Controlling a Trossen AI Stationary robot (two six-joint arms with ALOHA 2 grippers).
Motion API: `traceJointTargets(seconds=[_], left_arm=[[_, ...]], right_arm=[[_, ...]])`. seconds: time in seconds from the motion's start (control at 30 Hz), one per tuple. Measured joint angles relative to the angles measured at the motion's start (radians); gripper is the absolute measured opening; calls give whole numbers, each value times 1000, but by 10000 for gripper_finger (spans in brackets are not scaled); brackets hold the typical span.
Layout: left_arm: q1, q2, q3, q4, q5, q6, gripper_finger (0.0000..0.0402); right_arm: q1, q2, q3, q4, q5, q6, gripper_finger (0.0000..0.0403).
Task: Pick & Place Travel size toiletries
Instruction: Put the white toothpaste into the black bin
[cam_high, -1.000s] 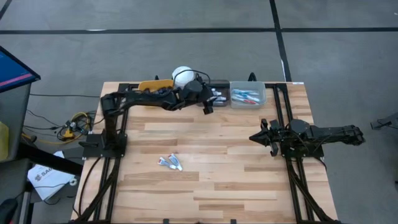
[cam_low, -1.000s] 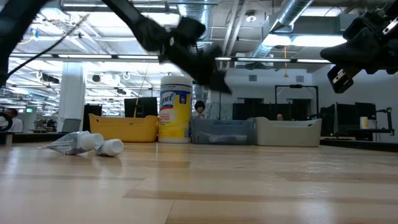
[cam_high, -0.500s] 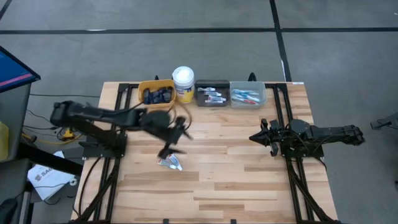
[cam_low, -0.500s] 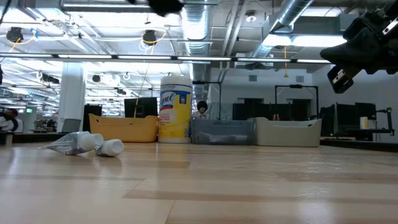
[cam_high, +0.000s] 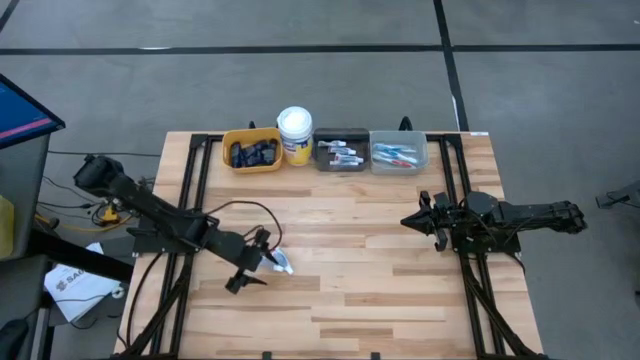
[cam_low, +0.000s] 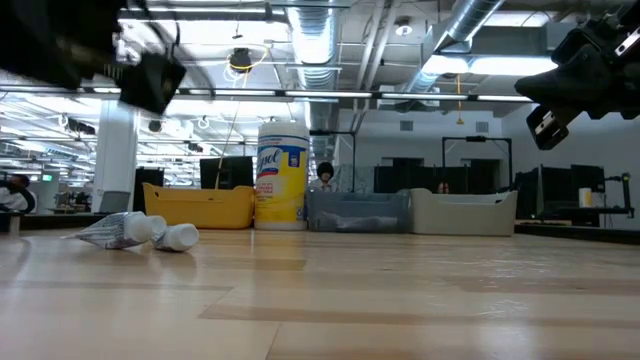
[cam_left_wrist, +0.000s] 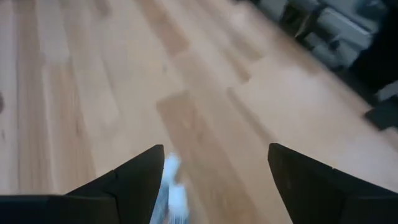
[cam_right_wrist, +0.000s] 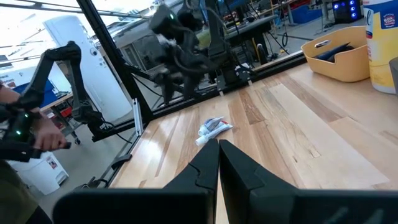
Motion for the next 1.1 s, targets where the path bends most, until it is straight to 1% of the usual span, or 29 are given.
traceJointTargets(seconds=[0.07, 0.13, 0.27, 0.33, 0.5, 0.63, 0.8, 1.1], left_arm=[[1, 44, -27, 39, -25, -43, 282], [7, 88, -34, 72, -46, -46, 282], [6, 195, -34, 148, -47, -48, 282], [3, 249, -34, 183, -46, -73, 282], [3, 349, -34, 182, -57, -170, 282], [3, 387, -34, 191, -68, -184, 276], [3, 388, -34, 196, -72, -189, 239], [3, 388, -34, 197, -79, -204, 138]], right_arm=[[0, 0, 0, 0, 0, 0, 5], [0, 0, 0, 0, 0, 0, 5], [0, 0, 0, 0, 0, 0, 5], [0, 0, 0, 0, 0, 0, 5], [0, 0, 0, 0, 0, 0, 5], [0, 0, 0, 0, 0, 0, 5], [0, 0, 0, 0, 0, 0, 5], [0, 0, 0, 0, 0, 0, 5]])
